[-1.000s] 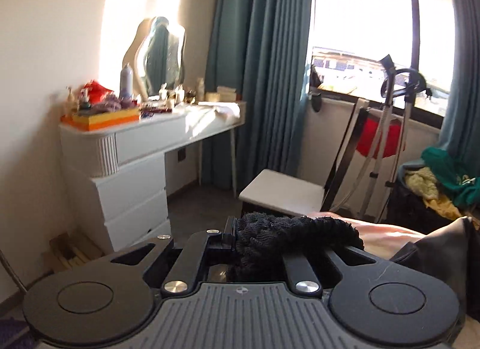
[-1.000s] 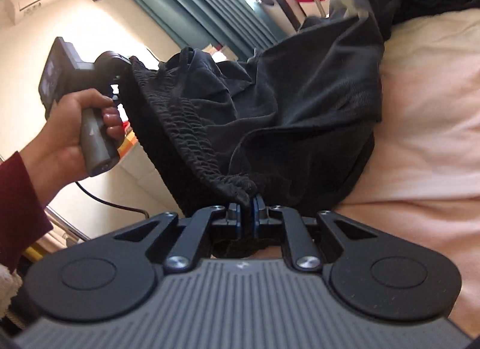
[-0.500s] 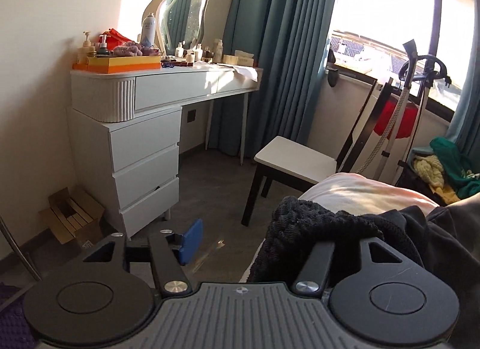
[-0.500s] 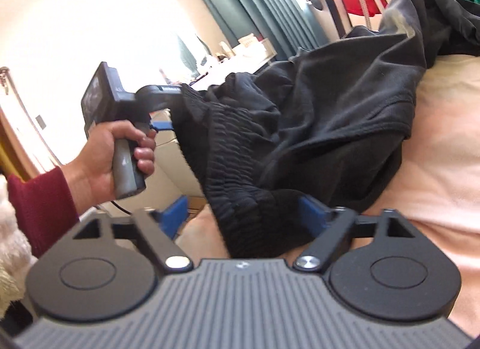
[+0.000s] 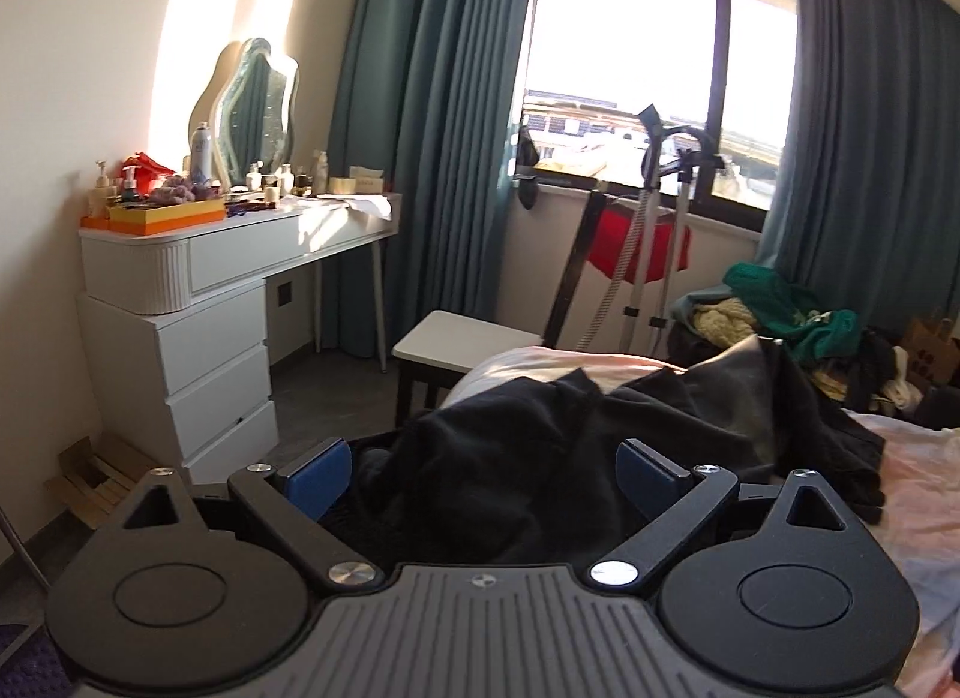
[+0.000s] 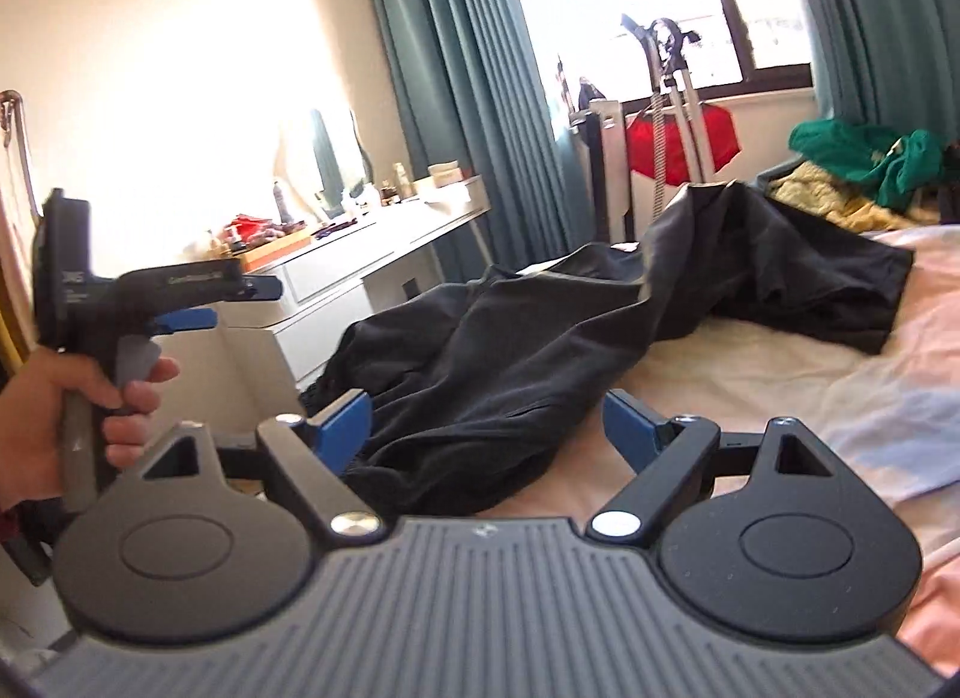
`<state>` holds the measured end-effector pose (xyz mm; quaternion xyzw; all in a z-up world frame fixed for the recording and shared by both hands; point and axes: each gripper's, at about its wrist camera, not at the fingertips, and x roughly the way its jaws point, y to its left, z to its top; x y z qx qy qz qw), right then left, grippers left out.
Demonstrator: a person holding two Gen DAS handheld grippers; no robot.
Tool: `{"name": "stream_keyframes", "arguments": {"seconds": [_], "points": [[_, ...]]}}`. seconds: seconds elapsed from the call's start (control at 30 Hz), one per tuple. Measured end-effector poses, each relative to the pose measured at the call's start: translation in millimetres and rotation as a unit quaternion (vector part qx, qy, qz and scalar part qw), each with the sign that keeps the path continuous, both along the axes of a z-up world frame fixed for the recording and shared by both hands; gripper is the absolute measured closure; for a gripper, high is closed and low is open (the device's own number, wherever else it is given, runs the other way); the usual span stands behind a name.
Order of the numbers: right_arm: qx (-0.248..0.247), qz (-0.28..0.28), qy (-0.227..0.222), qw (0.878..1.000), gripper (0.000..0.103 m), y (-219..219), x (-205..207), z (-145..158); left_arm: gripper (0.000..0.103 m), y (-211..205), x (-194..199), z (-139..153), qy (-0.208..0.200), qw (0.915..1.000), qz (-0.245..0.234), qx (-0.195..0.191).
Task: Fold clothes
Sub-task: 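Lay the sweatpants flat on the bed and open both grippers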
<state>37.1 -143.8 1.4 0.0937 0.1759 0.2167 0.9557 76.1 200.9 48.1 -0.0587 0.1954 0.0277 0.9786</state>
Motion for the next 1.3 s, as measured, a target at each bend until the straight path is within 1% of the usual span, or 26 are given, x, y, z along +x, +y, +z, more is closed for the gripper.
{"name": "stream_keyframes", "arguments": {"seconds": [0.07, 0.13, 0.23, 0.3, 0.33, 0.4, 0.53, 0.63, 0.77, 0.93, 1.03, 1.2, 1.3], "points": [[-0.016, -0.021, -0.011, 1.0, 0.017, -24.5, 3.3, 0.7, 0.007, -39.7, -12.9, -0.5, -0.006, 0.9995, -0.031, -0.005], [-0.021, -0.043, -0.015, 0.999, 0.017, -49.8, 6.1, 2.1, 0.007, -76.8, -22.6, -4.9, -0.013, 0.9985, -0.053, -0.003], [-0.024, -0.077, -0.02, 0.997, 0.017, -82.7, 10.2, 0.4, 0.007, -127.7, -30.8, -22.1, -0.009, 0.9963, -0.084, -0.014], [-0.024, -0.098, -0.025, 0.995, 0.017, -97.3, 12.3, -5.6, 0.007, -153.9, -33.2, -36.0, -0.005, 0.995, -0.098, -0.018], [-0.023, -0.108, -0.027, 0.994, 0.017, -104.3, 13.4, -9.0, 0.007, -164.9, -35.2, -44.0, -0.008, 0.9946, -0.102, -0.016], [-0.014, -0.123, -0.024, 0.992, 0.017, -115.3, 12.7, -17.5, 0.007, -183.4, -37.3, -57.9, -0.016, 0.9935, -0.113, 0.004], [0.011, -0.144, -0.001, 0.989, 0.017, -133.5, 12.6, -34.3, 0.007, -195.3, -36.9, -83.6, -0.014, 0.9901, -0.139, 0.009], [0.011, -0.158, -0.001, 0.987, 0.017, -138.0, 15.3, -38.1, 0.007, -192.3, -31.8, -96.2, -0.007, 0.9907, -0.135, 0.013], [-0.013, -0.179, -0.013, 0.984, 0.017, -136.2, 16.7, -38.6, 0.007, -189.6, -26.3, -103.4, 0.003, 0.9913, -0.131, 0.015], [-0.015, -0.174, -0.013, 0.984, 0.017, -135.6, 13.7, -36.7, 0.007, -187.2, -21.6, -111.7, 0.014, 0.9915, -0.128, 0.018], [-0.02, -0.182, -0.02, 0.983, 0.017, -134.1, 9.8, -35.6, 0.007, -188.3, -22.9, -115.6, 0.017, 0.9913, -0.129, 0.023], [-0.02, -0.187, -0.021, 0.982, 0.017, -134.2, 8.1, -35.6, 0.007, -187.8, -22.3, -120.4, 0.017, 0.9915, -0.124, 0.036], [-0.017, -0.189, -0.017, 0.982, 0.017, -134.6, 8.1, -36.9, 0.007, -189.9, -23.1, -122.9, 0.018, 0.9912, -0.118, 0.057]]}}
